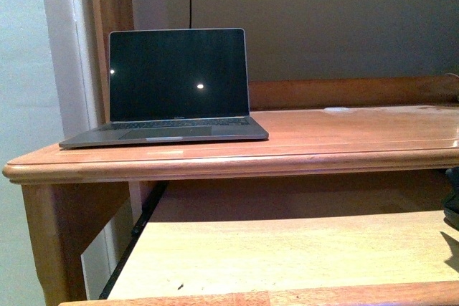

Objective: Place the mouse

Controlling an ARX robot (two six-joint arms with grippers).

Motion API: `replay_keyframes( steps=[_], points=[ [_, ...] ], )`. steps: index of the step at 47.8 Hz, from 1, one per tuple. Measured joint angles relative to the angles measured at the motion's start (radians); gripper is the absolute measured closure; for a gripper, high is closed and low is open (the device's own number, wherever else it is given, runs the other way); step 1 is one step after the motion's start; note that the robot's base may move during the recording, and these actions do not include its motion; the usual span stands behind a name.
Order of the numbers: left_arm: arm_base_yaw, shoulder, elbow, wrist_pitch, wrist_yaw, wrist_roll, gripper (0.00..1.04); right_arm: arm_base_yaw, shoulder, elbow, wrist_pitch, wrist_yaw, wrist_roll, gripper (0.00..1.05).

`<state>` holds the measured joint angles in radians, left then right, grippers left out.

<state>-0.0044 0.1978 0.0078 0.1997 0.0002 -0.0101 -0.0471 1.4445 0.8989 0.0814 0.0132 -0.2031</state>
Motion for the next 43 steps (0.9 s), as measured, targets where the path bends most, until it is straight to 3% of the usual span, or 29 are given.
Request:
replay_keyframes(
  steps=[6,11,23,34,39,43],
  points=[
    [0.0,-0.032,0.0,-0.034,0.0,0.0,1.02,-0.017,0.008,-0.018,0.003,-0.005,-0.03,0.07],
    [0.0,-0.151,0.0,-0.181,0.0,0.0,1.02,-0.021,0.026,-0.027,0.003,-0.016,-0.039,0.07],
    [0.0,-0.192,0.0,-0.198,0.0,0.0,1.02,-0.012,0.066,-0.029,0.031,0.011,-0.049,0.07],
    [0.0,-0.192,0.0,-0.198,0.0,0.0,1.02,-0.005,0.067,-0.015,0.007,0.0,-0.013,0.45],
    [0.0,-0.192,0.0,-0.198,0.0,0.0,1.01,0.0,0.029,-0.014,-0.032,-0.011,-0.006,0.49],
    [0.0,-0.192,0.0,-0.198,0.0,0.0,0.86,0.019,-0.035,-0.014,-0.089,-0.042,0.005,0.49]
  ],
)
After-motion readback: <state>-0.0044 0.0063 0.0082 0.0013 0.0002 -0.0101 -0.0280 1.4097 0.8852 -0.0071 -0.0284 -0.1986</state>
